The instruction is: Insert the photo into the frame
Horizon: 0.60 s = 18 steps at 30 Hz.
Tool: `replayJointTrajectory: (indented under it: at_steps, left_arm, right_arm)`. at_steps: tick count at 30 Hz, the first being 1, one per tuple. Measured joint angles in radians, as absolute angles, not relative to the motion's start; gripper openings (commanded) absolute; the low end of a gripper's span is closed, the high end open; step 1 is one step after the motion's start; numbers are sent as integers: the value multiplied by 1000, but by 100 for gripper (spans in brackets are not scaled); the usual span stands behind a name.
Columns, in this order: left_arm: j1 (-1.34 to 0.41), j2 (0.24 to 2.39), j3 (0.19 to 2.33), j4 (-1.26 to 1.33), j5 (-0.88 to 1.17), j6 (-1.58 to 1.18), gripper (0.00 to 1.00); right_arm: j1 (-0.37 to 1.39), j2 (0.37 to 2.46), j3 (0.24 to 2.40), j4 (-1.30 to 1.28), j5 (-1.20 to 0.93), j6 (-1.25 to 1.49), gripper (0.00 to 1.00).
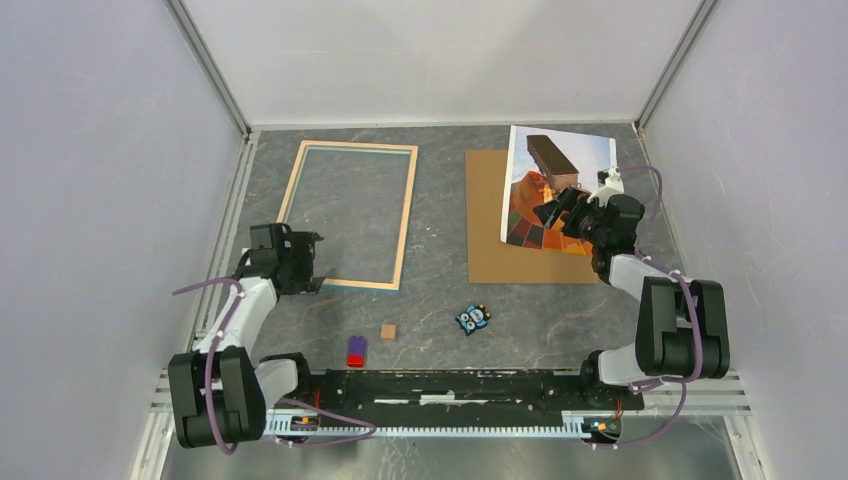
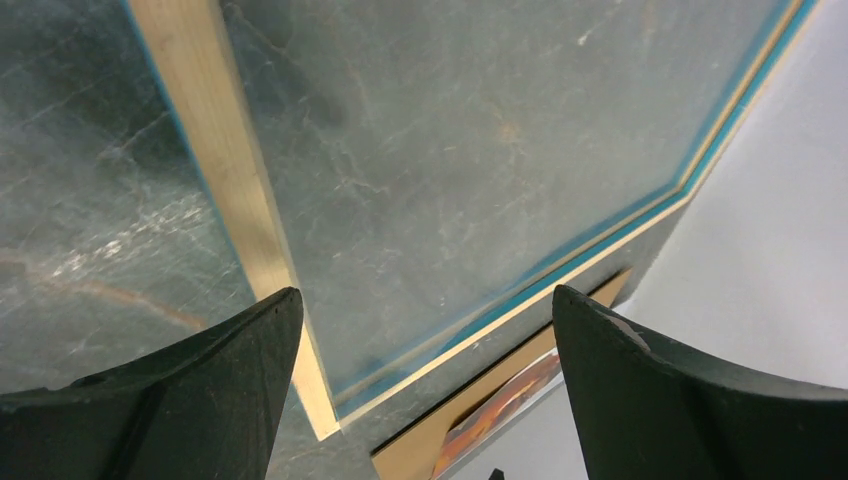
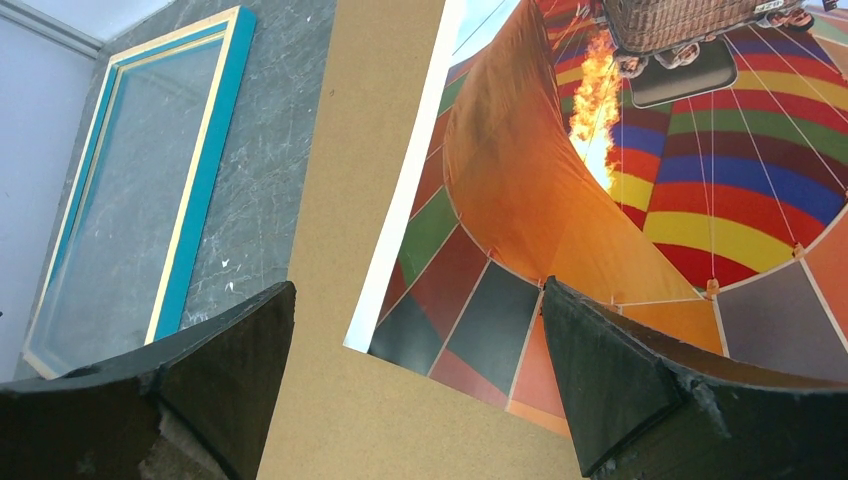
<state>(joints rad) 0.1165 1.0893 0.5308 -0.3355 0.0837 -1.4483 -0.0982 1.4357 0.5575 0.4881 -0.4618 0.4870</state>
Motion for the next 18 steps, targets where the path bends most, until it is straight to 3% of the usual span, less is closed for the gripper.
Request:
replayJointTrajectory:
  at_steps: [11, 18]
  left_arm:
    - [117, 1141, 709, -626, 88, -1401, 100]
    - [116, 1138, 736, -562, 171, -1159, 100]
  right_arm:
    - [-98, 1433, 558, 488, -462, 485, 98]
    - [-98, 1434, 558, 488, -462, 484, 98]
